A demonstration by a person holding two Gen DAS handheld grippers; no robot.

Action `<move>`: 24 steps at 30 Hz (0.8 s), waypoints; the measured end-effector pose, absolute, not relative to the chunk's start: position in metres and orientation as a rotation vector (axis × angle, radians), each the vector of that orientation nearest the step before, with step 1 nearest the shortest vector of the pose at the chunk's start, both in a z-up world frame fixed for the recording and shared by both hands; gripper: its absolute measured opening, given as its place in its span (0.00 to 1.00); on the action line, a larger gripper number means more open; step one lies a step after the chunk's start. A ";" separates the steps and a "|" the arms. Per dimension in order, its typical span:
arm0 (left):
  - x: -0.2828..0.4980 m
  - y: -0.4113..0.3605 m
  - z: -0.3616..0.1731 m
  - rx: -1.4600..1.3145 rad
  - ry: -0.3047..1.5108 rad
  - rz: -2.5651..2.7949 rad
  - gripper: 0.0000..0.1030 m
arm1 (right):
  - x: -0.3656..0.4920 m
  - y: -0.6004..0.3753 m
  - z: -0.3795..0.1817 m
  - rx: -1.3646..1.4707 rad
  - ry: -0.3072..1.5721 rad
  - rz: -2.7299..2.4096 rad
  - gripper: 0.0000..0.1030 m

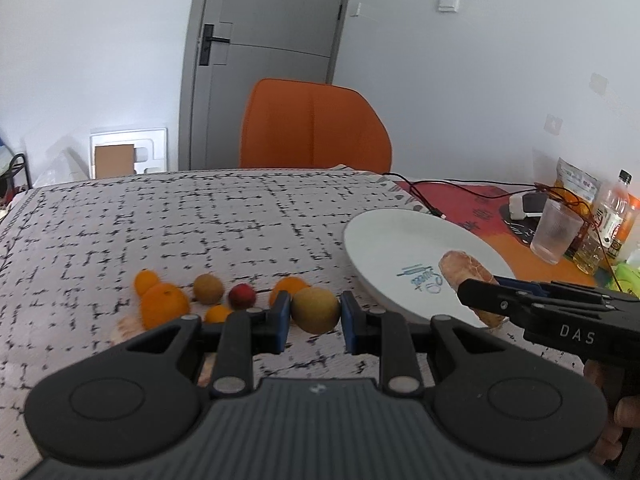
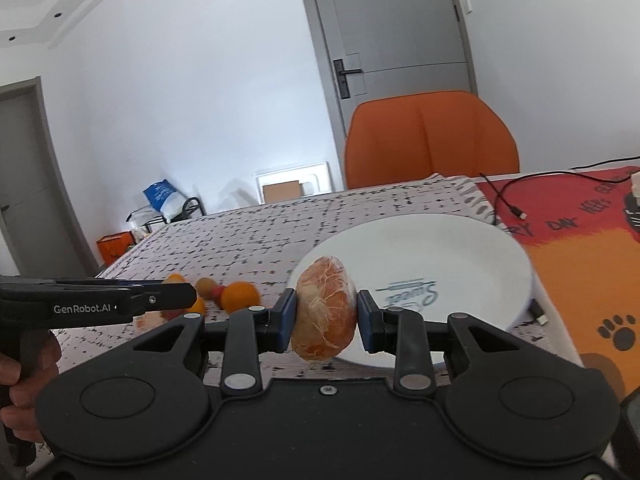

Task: Organize fruits
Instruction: 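Carry the apricot with the left tool while the right tool carries the peeled orange to the bowl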

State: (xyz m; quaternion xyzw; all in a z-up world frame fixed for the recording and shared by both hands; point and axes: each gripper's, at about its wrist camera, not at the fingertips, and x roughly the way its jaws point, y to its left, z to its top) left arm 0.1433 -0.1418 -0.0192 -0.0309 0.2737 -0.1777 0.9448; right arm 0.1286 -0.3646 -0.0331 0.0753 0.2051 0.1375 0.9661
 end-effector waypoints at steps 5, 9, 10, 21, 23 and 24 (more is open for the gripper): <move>0.151 -0.159 -0.018 -0.047 0.560 -0.381 0.24 | 0.132 -0.379 -0.036 0.166 0.412 0.246 0.30; 0.158 -0.174 -0.018 -0.032 0.564 -0.395 0.24 | 0.135 -0.390 -0.037 0.174 0.407 0.222 0.30; 0.159 -0.177 -0.018 -0.028 0.564 -0.398 0.24 | 0.136 -0.393 -0.038 0.177 0.408 0.218 0.30; 0.178 -0.211 -0.024 0.001 0.594 -0.426 0.24 | 0.148 -0.417 -0.046 0.198 0.420 0.162 0.30; 0.183 -0.216 -0.025 0.005 0.602 -0.426 0.24 | 0.151 -0.422 -0.046 0.204 0.422 0.161 0.30; 0.185 -0.219 -0.026 0.007 0.607 -0.425 0.24 | 0.153 -0.423 -0.047 0.208 0.424 0.161 0.30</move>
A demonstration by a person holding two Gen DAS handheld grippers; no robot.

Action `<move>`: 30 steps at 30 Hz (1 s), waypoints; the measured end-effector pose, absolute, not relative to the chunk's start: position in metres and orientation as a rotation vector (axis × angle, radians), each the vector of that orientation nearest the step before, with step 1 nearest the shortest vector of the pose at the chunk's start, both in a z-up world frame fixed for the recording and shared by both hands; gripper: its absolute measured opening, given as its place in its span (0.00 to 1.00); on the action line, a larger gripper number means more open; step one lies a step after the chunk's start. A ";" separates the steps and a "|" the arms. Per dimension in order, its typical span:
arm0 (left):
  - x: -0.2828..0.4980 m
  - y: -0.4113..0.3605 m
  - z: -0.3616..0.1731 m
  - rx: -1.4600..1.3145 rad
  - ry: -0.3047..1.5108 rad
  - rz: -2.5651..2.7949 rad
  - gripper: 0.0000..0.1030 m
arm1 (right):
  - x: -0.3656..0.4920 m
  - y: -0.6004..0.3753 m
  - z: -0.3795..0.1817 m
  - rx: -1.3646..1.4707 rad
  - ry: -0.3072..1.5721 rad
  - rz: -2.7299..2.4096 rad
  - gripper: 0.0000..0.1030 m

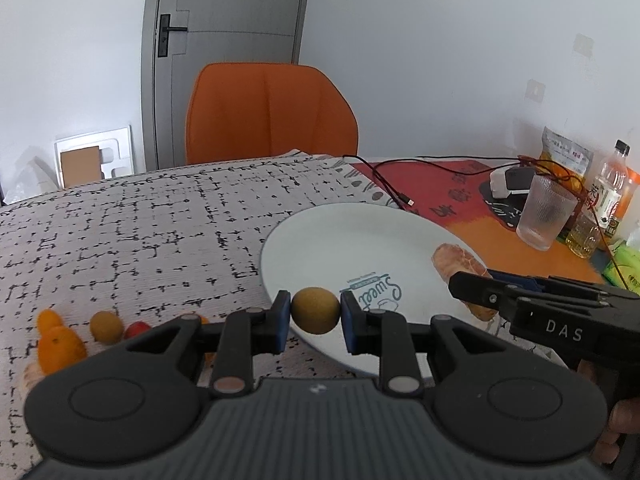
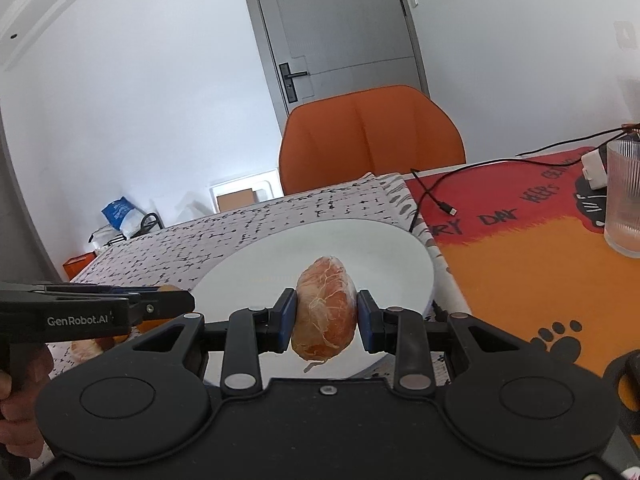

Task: Organize fruits
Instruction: 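Carry the apricot with the left tool while the right tool carries the peeled orange to the bowl, then open the left gripper over the bowl while the right gripper releases the peeled orange there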

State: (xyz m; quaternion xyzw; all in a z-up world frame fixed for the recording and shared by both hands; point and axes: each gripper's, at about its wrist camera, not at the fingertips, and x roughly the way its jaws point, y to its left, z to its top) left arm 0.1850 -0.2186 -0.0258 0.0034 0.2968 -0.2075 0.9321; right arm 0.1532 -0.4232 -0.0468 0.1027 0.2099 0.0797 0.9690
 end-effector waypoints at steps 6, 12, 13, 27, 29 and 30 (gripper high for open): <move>0.200 -0.228 -0.028 0.007 0.634 -0.410 0.24 | 0.167 -0.428 -0.048 0.211 0.441 0.166 0.30; 0.207 -0.231 -0.026 0.003 0.645 -0.363 0.28 | 0.183 -0.426 -0.050 0.183 0.476 0.147 0.30; 0.208 -0.229 -0.026 -0.007 0.654 -0.355 0.28 | 0.186 -0.425 -0.050 0.178 0.482 0.147 0.30; 0.183 -0.149 -0.013 -0.082 0.648 -0.119 0.38 | 0.196 -0.417 -0.046 0.078 0.467 0.096 0.36; 0.178 -0.134 -0.011 -0.097 0.649 -0.093 0.43 | 0.193 -0.414 -0.043 0.073 0.460 0.099 0.36; 0.176 -0.127 -0.011 -0.103 0.649 -0.083 0.44 | 0.191 -0.413 -0.041 0.078 0.460 0.103 0.36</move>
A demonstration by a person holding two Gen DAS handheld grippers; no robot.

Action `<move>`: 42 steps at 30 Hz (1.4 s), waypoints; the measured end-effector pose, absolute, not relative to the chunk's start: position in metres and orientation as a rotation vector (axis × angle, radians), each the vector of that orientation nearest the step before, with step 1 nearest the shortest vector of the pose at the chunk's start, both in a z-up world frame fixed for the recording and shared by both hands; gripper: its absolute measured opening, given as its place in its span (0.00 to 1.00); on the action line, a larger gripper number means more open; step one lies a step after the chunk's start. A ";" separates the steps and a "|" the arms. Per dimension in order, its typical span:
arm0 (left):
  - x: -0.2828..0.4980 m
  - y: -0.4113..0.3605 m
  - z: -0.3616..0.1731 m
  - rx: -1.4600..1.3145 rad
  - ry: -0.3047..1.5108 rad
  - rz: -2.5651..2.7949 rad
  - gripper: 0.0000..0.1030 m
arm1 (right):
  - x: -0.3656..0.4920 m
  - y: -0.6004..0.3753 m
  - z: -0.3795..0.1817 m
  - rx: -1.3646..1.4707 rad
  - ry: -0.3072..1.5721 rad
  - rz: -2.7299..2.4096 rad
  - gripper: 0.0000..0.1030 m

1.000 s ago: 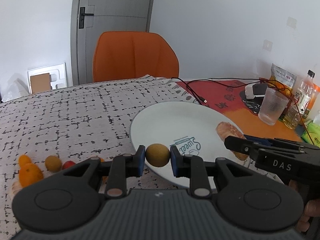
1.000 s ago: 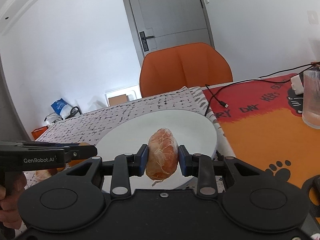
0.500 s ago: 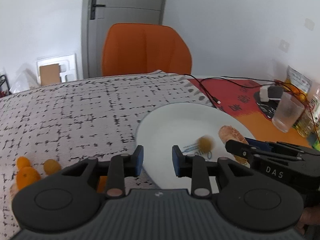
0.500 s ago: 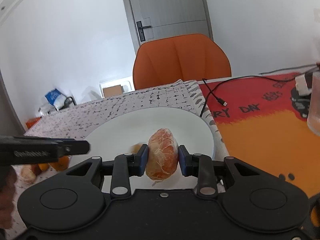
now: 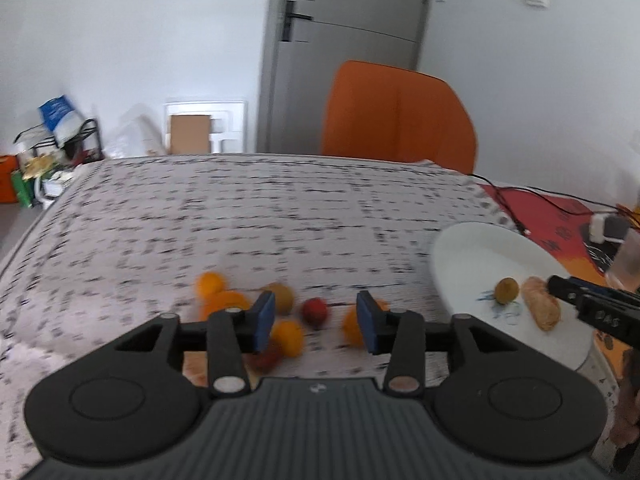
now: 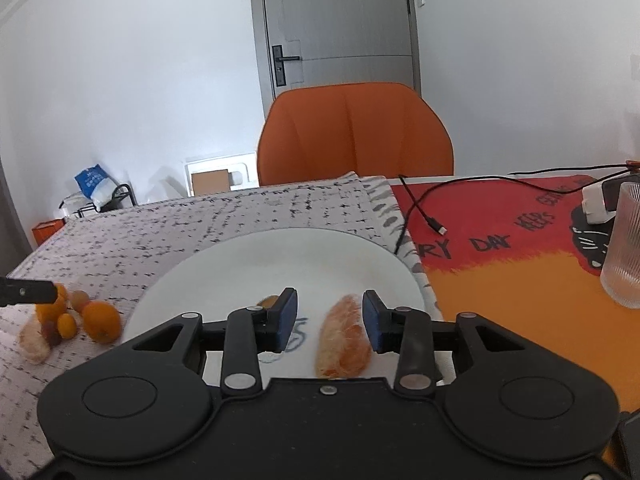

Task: Organize fruits
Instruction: 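Open the left gripper over the bowl while the right gripper releases the peeled orange there, then move the right tool to the large orange while the left tool approaches the peeled pomelo segment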

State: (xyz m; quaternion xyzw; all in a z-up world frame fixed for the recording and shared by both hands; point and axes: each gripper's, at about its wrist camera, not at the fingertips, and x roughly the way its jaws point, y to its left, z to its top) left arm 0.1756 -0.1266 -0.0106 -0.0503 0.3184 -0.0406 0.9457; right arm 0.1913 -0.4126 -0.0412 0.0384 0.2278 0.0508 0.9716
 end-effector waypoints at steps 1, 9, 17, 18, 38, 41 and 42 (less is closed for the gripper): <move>0.172 -0.117 -0.009 -0.107 0.644 -0.074 0.45 | 0.189 -0.410 -0.039 0.075 0.460 0.102 0.36; 0.153 -0.056 -0.006 -0.123 0.599 -0.087 0.73 | 0.166 -0.381 -0.023 0.073 0.451 0.044 0.54; 0.150 -0.003 -0.014 -0.150 0.583 -0.120 0.80 | 0.152 -0.351 -0.017 0.134 0.442 0.020 0.85; 0.150 0.002 -0.015 -0.149 0.579 -0.135 0.80 | 0.151 -0.345 -0.016 0.135 0.445 0.020 0.87; 0.135 0.031 -0.024 -0.163 0.611 -0.293 0.82 | 0.118 -0.247 -0.010 0.052 0.419 0.095 1.00; 0.130 0.033 -0.025 -0.181 0.613 -0.271 0.82 | 0.119 -0.242 -0.011 0.040 0.426 0.111 1.00; 0.128 0.034 -0.025 -0.186 0.613 -0.264 0.82 | 0.120 -0.241 -0.011 0.034 0.430 0.117 1.00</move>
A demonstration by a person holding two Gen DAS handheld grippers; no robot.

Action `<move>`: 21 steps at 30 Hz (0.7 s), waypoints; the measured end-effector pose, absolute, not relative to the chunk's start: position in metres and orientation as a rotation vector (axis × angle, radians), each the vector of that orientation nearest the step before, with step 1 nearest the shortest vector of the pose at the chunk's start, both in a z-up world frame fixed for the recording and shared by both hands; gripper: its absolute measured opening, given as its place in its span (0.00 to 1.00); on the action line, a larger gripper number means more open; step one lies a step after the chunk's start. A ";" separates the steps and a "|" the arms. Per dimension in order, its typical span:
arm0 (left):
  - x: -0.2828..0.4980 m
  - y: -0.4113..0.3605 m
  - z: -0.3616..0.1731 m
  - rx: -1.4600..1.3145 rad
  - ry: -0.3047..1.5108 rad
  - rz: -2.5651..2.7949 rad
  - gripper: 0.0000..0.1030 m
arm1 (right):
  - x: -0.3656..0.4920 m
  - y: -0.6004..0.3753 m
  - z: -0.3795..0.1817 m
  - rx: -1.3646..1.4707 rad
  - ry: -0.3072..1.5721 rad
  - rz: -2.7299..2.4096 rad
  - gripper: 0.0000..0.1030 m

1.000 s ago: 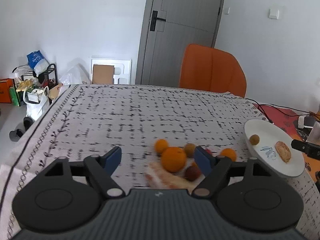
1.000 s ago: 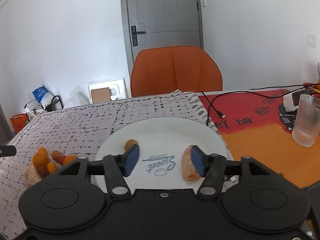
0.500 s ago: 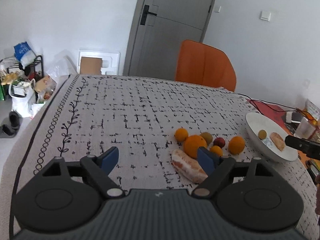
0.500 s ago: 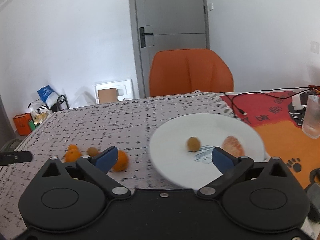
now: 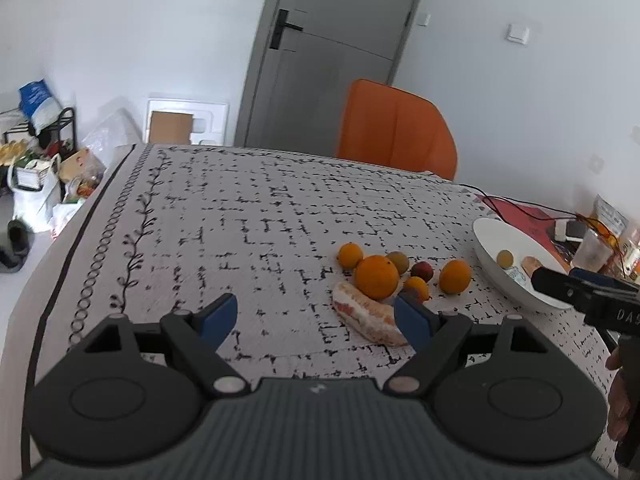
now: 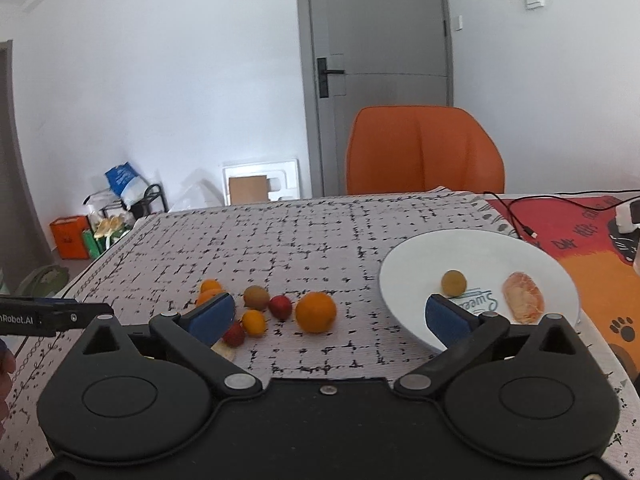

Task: Organize fruits
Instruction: 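Move the right tool to the large orange while the left tool approaches the peeled pomelo segment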

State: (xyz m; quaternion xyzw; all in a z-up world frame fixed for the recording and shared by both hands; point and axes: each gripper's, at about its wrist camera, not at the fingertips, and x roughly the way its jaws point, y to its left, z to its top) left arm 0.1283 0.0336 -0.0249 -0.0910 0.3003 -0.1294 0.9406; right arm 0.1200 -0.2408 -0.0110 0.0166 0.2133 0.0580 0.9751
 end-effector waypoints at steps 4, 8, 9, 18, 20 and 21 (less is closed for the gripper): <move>0.122 0.033 -0.024 -0.192 0.600 -0.238 0.82 | 0.123 -0.236 -0.014 0.028 0.434 0.155 1.00; 0.117 0.031 -0.019 -0.207 0.580 -0.218 0.82 | 0.131 -0.229 -0.019 0.008 0.450 0.187 0.99; 0.117 0.030 -0.019 -0.207 0.579 -0.218 0.81 | 0.133 -0.228 -0.020 0.010 0.454 0.189 0.96; 0.128 0.007 -0.016 -0.190 0.571 -0.208 0.78 | 0.158 -0.230 -0.033 0.026 0.534 0.203 0.57; 0.132 0.002 -0.016 -0.184 0.577 -0.212 0.75 | 0.162 -0.232 -0.035 0.025 0.546 0.204 0.55; 0.133 -0.001 -0.017 -0.182 0.576 -0.212 0.75 | 0.164 -0.233 -0.036 0.025 0.549 0.209 0.55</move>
